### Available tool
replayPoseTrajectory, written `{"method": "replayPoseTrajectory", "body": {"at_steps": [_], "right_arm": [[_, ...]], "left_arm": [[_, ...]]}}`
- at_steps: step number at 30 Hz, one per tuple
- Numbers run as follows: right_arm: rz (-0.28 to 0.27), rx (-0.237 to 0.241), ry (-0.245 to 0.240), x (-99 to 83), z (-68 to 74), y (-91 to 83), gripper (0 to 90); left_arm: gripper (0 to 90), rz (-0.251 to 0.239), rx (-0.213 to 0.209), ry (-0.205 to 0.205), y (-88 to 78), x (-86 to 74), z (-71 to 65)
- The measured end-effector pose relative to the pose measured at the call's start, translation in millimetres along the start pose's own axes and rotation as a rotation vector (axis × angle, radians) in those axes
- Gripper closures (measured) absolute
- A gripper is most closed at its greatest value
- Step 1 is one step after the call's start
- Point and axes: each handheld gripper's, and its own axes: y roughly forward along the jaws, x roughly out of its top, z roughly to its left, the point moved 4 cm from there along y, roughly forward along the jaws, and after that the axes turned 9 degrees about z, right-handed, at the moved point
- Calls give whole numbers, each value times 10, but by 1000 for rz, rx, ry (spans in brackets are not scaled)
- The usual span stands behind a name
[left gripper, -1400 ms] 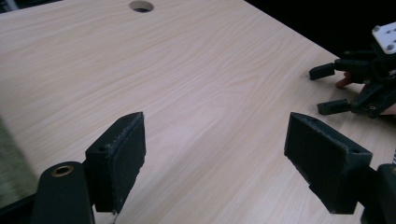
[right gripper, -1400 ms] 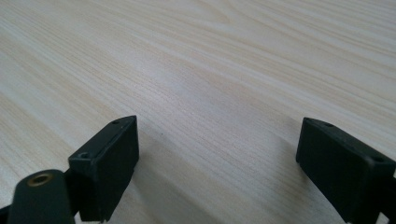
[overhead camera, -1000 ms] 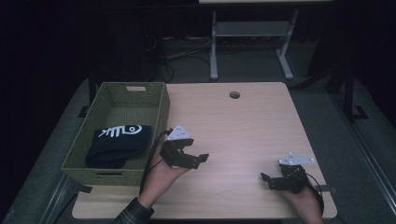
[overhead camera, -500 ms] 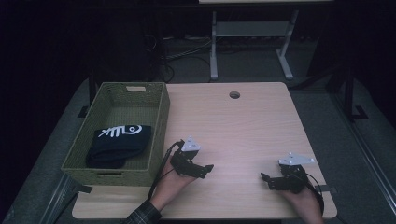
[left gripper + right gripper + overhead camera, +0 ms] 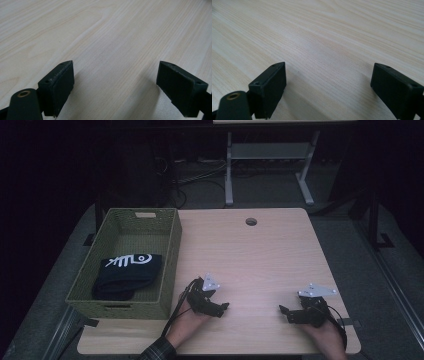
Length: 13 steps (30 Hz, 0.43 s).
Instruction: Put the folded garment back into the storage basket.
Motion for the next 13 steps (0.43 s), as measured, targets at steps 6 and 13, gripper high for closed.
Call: {"method": "replayPoseTrajectory", "body": {"at_steps": [6,13], "right_arm": [[0,0,0,-1,1,0,128],[0,0,0,0,1,0,128]], "left_arm": [[128,-27,-2,11,15,-16,-25],[128,-27,-3,12,15,-16,-23]]}}
